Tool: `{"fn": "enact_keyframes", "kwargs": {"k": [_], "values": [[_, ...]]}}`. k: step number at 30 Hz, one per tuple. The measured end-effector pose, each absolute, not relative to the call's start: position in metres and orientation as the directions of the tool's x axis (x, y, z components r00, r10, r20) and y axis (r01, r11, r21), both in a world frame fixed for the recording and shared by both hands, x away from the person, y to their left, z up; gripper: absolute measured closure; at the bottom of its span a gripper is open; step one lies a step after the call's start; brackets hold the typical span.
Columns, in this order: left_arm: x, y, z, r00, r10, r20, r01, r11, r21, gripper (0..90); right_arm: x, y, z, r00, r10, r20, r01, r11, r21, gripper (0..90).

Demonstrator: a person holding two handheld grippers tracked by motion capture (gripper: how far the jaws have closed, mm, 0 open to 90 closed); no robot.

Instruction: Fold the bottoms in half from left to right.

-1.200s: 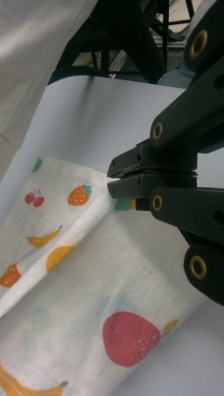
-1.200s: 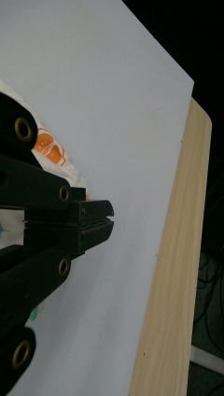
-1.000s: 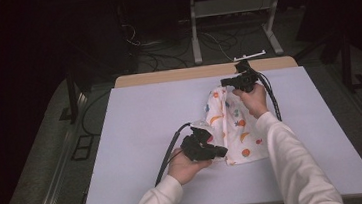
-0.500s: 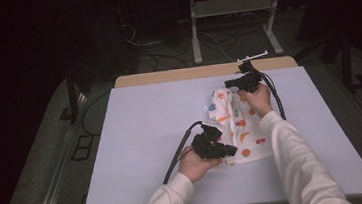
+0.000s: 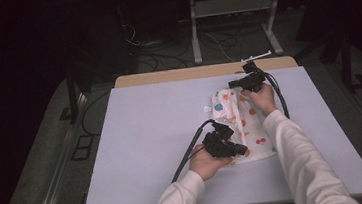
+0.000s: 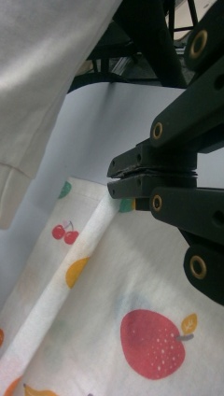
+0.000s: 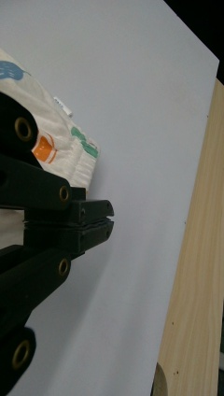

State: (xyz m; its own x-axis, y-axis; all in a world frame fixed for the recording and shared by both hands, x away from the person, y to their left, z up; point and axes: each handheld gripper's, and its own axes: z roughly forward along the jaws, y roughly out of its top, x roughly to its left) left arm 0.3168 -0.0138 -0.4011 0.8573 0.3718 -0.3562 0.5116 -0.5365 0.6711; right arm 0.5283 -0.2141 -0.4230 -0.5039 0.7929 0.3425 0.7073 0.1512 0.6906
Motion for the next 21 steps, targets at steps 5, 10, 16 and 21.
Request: {"fn": "enact_keyframes", "kwargs": {"k": [5,10,16,21], "values": [[0.318,-0.023,-0.403,0.859,0.367,-0.358,0.510,-0.540,0.669,88.1,0.530,-0.219,-0.428,-0.508,0.787,0.351,0.711,0.153,0.687,87.4],[0.318,-0.032,-0.406,0.858,0.364,-0.362,0.512,-0.543,0.666,88.2,0.530,-0.223,-0.433,-0.509,0.782,0.361,0.715,0.150,0.683,87.4],[0.318,-0.040,-0.405,0.860,0.361,-0.361,0.508,-0.547,0.665,88.1,0.532,-0.226,-0.434,-0.521,0.775,0.357,0.707,0.158,0.690,87.2],[0.317,-0.045,-0.408,0.858,0.362,-0.364,0.511,-0.545,0.665,88.1,0.533,-0.225,-0.438,-0.531,0.767,0.361,0.711,0.171,0.682,87.2]]}}
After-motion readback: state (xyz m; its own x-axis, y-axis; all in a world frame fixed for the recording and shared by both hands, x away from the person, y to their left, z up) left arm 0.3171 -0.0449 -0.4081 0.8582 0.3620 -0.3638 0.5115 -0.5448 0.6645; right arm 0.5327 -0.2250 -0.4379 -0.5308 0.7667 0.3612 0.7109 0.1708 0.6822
